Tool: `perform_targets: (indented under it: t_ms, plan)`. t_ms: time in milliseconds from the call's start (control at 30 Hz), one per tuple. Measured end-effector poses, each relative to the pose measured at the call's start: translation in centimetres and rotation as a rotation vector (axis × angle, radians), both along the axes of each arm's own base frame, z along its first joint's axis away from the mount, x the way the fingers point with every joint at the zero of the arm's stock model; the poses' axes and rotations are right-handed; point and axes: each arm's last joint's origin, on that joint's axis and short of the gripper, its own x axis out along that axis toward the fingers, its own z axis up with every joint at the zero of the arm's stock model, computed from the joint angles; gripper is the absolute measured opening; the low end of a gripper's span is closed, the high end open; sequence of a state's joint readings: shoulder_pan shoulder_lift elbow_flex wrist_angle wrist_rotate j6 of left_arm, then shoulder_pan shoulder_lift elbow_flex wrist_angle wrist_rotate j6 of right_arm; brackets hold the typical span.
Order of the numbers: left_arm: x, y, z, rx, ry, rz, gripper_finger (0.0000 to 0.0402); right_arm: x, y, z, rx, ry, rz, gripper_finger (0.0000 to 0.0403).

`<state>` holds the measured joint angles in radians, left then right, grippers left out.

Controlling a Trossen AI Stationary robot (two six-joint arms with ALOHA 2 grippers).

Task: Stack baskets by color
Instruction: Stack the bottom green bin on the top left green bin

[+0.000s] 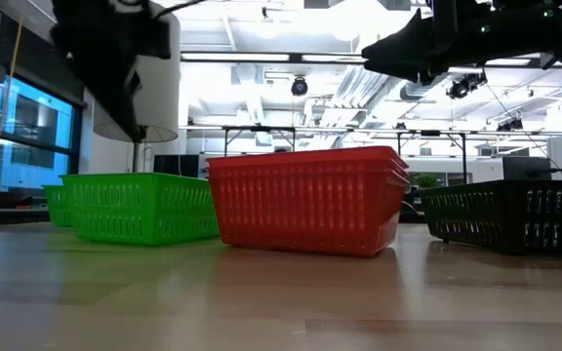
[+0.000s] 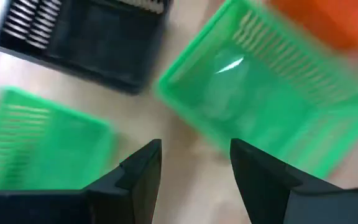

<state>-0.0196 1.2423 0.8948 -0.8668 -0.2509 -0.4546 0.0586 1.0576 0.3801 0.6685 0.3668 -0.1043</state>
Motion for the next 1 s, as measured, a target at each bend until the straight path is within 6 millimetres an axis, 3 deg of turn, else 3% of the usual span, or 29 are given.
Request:
perform_targets:
  t_ms: [100,200,700,1000]
  plan:
    - [0.8,-0.1,-0.2,-0.183,-0.068,0.087,0.0175,0.0,0.0,0.0,0.018,-0.003,0.000,0.0220]
    - [1.4,-0.4,-1.2,-0.272,-0.025,0.152,0.0163,0.0,0.0,0.0,0.020,-0.003,0.000,0.0220]
    - [3.5,-0.3,-5.4,-0.203,0.118,0.259,0.0107,0.0,0.0,-0.2,0.041,0.004,-0.001,0.0220]
    - [3.4,-0.3,-5.4,-0.213,0.123,0.256,0.0102,0.0,0.0,-0.2,0.041,0.008,-0.001,0.0220]
